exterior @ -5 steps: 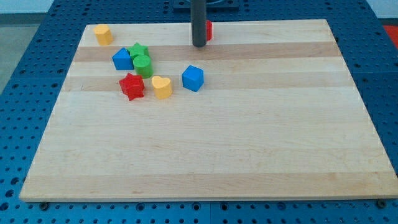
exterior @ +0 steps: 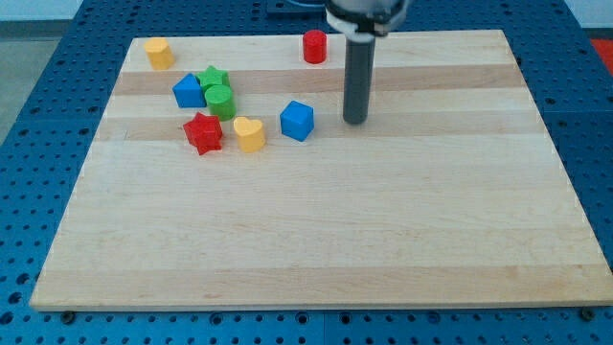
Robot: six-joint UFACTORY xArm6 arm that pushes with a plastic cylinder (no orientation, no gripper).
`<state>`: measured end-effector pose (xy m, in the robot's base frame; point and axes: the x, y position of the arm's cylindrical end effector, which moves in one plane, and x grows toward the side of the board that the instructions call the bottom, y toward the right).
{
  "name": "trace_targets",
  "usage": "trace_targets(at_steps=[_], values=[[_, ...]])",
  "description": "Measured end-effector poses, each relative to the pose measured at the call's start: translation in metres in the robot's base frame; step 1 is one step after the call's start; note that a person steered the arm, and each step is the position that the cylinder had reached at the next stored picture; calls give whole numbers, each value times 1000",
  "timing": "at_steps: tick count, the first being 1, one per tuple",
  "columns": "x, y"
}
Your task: Place the red star below the yellow heart and blue cube
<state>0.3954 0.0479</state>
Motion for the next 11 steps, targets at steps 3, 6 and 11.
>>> trace_targets(at_steps=[3,6,11], values=[[94,-233],[-11,-288],[58,-125]])
